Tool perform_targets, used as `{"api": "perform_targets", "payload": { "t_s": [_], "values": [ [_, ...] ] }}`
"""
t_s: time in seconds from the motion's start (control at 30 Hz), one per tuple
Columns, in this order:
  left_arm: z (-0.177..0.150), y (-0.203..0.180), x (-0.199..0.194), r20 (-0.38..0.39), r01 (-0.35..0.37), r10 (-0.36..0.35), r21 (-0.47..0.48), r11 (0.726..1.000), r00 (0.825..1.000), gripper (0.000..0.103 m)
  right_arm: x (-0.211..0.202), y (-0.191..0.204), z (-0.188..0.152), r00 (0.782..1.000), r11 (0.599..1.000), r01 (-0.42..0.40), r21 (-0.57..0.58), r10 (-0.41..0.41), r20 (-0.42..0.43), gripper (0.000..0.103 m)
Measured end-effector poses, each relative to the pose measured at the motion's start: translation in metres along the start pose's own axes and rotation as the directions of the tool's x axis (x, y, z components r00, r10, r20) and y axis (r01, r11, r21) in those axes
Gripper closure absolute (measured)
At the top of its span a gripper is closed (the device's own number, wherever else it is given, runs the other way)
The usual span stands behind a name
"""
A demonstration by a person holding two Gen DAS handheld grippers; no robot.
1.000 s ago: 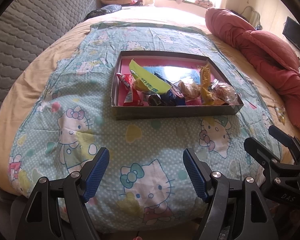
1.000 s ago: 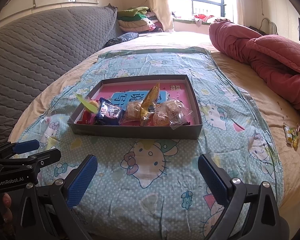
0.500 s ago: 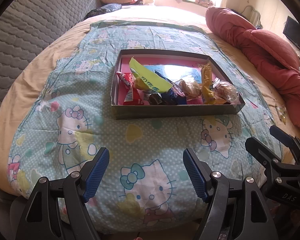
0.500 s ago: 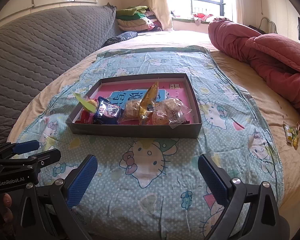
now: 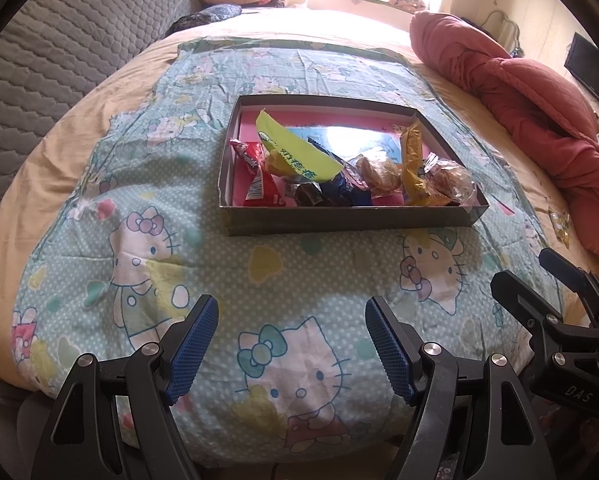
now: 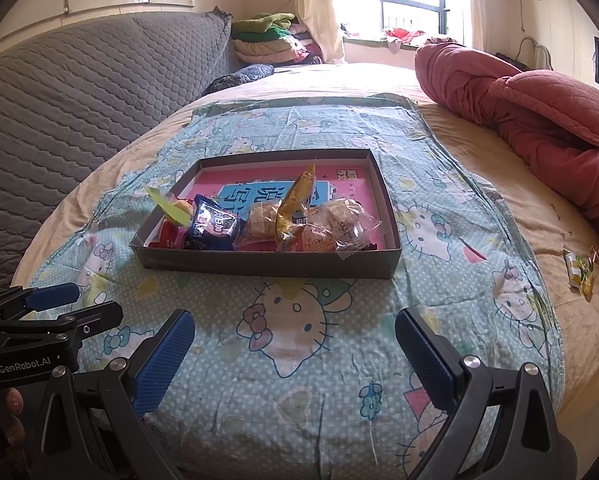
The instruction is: Organize snacks
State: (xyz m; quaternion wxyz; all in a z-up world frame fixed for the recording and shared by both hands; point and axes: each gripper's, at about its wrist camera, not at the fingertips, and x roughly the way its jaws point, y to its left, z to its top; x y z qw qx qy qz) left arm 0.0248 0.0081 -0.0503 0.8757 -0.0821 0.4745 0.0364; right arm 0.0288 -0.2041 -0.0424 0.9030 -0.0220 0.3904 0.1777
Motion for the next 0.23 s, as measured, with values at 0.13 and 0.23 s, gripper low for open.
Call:
{"api": "perform_targets", "payload": {
  "t_s": [0.13,0.23],
  "values": [
    [0.0020,0.0036,0.0001,0.030,0.039,-0.038,-0.026,0.999,0.999,0.026,0.0014,-0.0013,0.0002,1.000,1.000,-0.001,0.006,0.001,-0.003,0.002],
    [0.0077,0.0099,-0.0027,0.072,0.026,-0.023,-0.042,0.999,0.997,0.026,0.0049,-0.0048,0.0016,1.000,1.000,-0.003,0.021,0.003,-0.008,0.002]
  ]
}}
